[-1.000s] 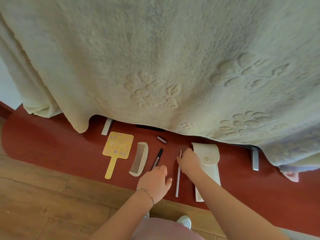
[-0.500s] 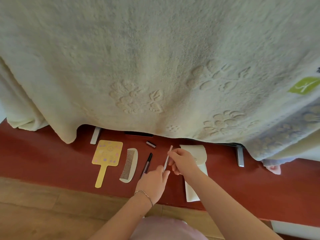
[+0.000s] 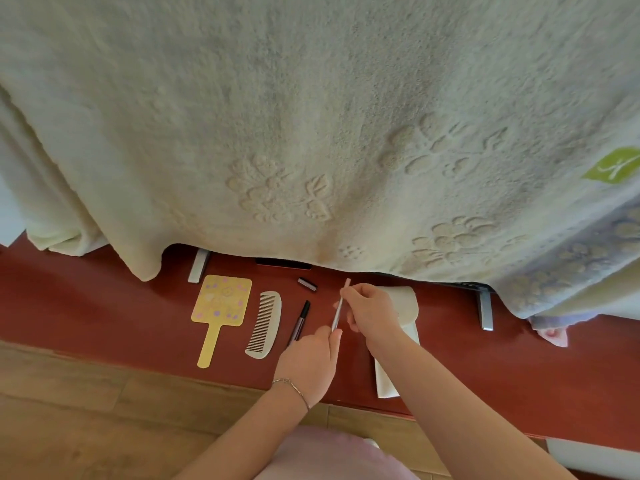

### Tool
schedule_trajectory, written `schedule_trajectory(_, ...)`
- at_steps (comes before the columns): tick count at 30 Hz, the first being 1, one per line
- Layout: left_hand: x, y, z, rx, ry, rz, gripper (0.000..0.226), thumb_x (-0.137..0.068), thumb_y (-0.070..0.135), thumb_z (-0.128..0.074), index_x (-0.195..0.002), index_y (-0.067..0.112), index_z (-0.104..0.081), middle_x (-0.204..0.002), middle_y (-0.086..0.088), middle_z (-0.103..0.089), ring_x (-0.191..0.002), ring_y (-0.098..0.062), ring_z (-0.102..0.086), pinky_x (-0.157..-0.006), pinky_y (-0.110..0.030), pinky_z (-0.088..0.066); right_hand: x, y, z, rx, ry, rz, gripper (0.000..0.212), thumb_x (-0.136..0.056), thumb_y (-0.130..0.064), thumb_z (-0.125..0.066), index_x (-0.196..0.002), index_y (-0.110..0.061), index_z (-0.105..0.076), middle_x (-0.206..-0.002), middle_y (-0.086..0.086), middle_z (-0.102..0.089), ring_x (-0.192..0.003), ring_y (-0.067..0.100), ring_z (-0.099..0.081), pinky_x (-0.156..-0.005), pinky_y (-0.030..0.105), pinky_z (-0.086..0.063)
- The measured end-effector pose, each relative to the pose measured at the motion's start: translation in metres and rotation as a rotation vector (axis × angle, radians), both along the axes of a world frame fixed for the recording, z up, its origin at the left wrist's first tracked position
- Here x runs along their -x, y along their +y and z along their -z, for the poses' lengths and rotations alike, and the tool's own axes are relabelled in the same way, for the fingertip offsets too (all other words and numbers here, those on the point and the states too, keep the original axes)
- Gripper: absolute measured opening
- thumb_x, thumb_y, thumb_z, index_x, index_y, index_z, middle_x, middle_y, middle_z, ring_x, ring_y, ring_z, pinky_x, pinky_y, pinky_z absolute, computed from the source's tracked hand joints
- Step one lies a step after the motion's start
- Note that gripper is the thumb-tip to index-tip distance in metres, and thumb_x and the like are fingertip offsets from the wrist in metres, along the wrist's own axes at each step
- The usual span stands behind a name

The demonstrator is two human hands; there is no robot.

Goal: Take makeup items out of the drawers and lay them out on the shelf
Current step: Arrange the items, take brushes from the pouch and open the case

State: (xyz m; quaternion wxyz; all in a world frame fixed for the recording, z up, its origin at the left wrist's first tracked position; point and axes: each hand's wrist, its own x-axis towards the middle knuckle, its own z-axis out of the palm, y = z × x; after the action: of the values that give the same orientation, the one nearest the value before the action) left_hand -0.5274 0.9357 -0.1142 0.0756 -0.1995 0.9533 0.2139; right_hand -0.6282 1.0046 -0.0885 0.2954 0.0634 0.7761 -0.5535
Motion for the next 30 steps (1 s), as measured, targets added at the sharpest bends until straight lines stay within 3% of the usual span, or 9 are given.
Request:
schedule_trajectory(5,0.001,-0.001,-0.005,-0.018,0.020,-0.019,0.043,-0.100,0.041,-0.016,-0.112,0.019,-0.051,-0.095,0.000,-0.069,-0.086,-0.016,-0.067,-0.065,-0.022,-0.045,-0.003,-0.005,-0.002,0.045,0.006,0.021,0.019,-0.090,-0.015,-0.052,-0.074,-0.008,-0.060,-0.069,0.004,-0.070,-0.039,0.008,-0.038,-0.038,0.020,-0.031)
schedule_trajectory(8,-0.008,0.004,-0.001,0.021,-0.030,0.030,0.044,-0.100,0.041,-0.016,-0.111,0.019,-0.052,-0.098,-0.001,-0.069,-0.090,-0.018,-0.067,-0.072,-0.027,-0.049,0.010,-0.003,-0.002,0.048,0.026,0.137,0.025,-0.093,-0.021,-0.051,-0.071,-0.010,-0.059,-0.067,0.002,-0.068,-0.035,0.007,-0.037,-0.037,0.019,-0.030)
schedule_trajectory(10,-0.023,0.013,0.008,-0.055,-0.125,0.033,0.044,-0.100,0.042,-0.017,-0.109,0.018,-0.053,-0.101,-0.003,-0.069,-0.094,-0.023,-0.066,-0.077,-0.032,-0.049,0.032,0.006,-0.008,0.029,0.063,0.191,0.027,-0.090,-0.022,-0.050,-0.067,-0.011,-0.059,-0.069,0.003,-0.069,-0.032,0.008,-0.035,-0.036,0.020,-0.029)
schedule_trajectory(14,-0.040,0.013,0.018,-0.143,-0.161,-0.049,0.043,-0.100,0.043,-0.019,-0.105,0.018,-0.054,-0.102,-0.004,-0.069,-0.096,-0.025,-0.064,-0.079,-0.031,-0.046,0.044,0.022,-0.012,-0.061,0.042,-0.039,0.018,-0.087,-0.013,-0.049,-0.074,-0.007,-0.061,-0.058,-0.003,-0.065,-0.029,0.006,-0.036,-0.033,0.014,-0.026)
schedule_trajectory(17,-0.033,0.002,0.015,-0.056,-0.099,-0.048,0.041,-0.098,0.046,-0.021,-0.102,0.022,-0.054,-0.096,0.000,-0.070,-0.092,-0.023,-0.065,-0.073,-0.029,-0.046,0.034,0.019,-0.002,-0.126,0.073,-0.082,0.018,-0.088,-0.018,-0.053,-0.076,-0.009,-0.062,-0.067,-0.002,-0.067,-0.034,0.006,-0.042,-0.036,0.015,-0.035)
schedule_trajectory(25,-0.010,-0.013,0.015,0.141,-0.152,0.089,0.048,-0.096,0.047,-0.023,-0.095,0.022,-0.064,-0.086,0.000,-0.070,-0.080,-0.018,-0.066,-0.057,-0.025,-0.040,0.043,0.006,0.021,-0.474,0.404,-0.438,0.014,-0.089,-0.029,-0.057,-0.093,-0.016,-0.062,-0.089,0.001,-0.064,-0.079,0.019,-0.059,-0.061,0.026,-0.043)
schedule_trajectory(30,0.002,-0.012,0.019,0.195,-0.210,0.104,0.049,-0.095,0.044,-0.027,-0.092,0.017,-0.067,-0.084,-0.003,-0.070,-0.080,-0.021,-0.067,-0.059,-0.025,-0.041,0.050,-0.001,0.040,-0.689,0.619,-0.656,0.019,-0.092,-0.028,-0.050,-0.095,-0.014,-0.062,-0.094,0.005,-0.065,-0.095,0.026,-0.059,-0.071,0.033,-0.045)
